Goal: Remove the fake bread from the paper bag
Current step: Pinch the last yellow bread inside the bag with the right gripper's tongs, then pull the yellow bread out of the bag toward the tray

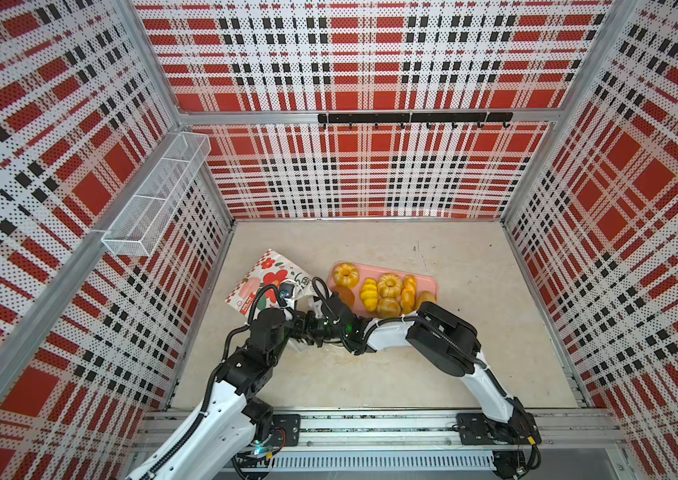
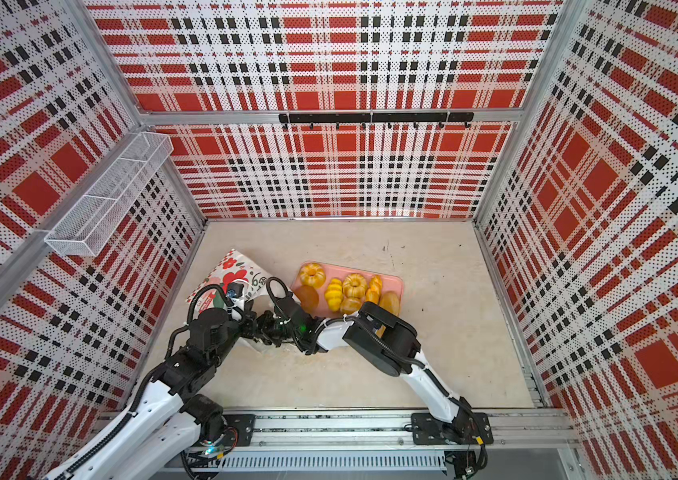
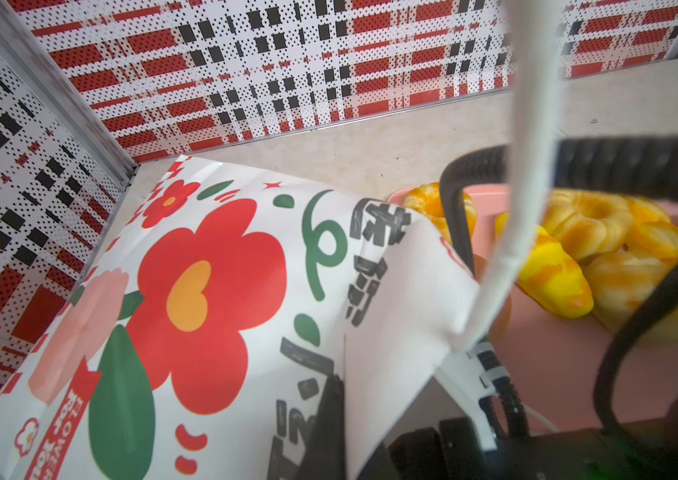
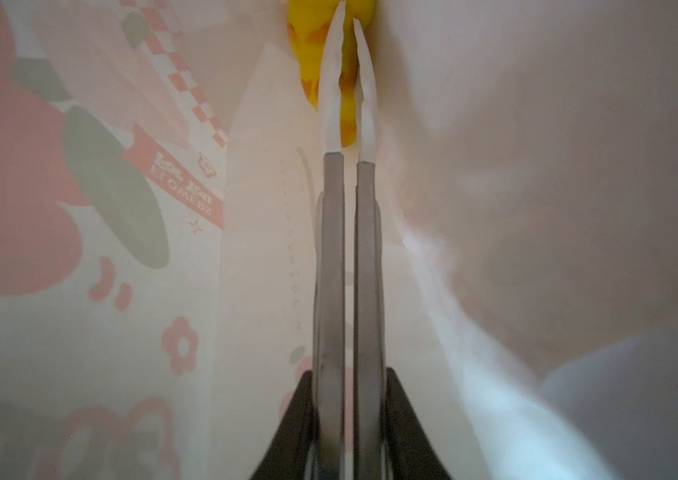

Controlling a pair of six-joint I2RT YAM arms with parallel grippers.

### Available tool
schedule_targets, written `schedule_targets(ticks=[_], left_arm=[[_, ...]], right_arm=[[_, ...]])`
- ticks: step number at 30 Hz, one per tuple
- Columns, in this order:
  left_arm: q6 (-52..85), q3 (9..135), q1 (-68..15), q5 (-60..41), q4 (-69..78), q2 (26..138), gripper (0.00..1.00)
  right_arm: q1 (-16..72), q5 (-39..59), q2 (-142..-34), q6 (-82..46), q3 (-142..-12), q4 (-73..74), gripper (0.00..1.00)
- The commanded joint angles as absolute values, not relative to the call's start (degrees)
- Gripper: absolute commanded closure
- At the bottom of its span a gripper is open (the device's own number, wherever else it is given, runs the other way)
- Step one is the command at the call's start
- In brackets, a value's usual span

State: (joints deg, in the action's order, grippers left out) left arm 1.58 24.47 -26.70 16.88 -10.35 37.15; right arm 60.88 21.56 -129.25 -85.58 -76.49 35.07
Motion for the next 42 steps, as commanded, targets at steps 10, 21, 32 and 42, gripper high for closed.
schedule_targets(ticks=[10,21,32,42], left_arm=[[5.2,22.0,-28.8,20.7,-6.0,35.6,1.00],[6.6,22.0,-29.4,25.2,-5.8,34.6,1.00],[5.4,24.2,-29.4,30.8,0.1,40.8,1.00],[4.5,27.3,-25.4,35.1,6.5,48.8,1.00]], right_arm=[[63.3,14.4,-105.6,-78.0,-55.2,33.6,1.00],[65.4,11.5,-93.1,-74.8,-48.8,23.4,1.00],[67.6,5.1,-77.6,-69.8,-46.5,4.0,1.00],[71.2,0.2,-65.0,-71.1,-45.8,-9.5,1.00]])
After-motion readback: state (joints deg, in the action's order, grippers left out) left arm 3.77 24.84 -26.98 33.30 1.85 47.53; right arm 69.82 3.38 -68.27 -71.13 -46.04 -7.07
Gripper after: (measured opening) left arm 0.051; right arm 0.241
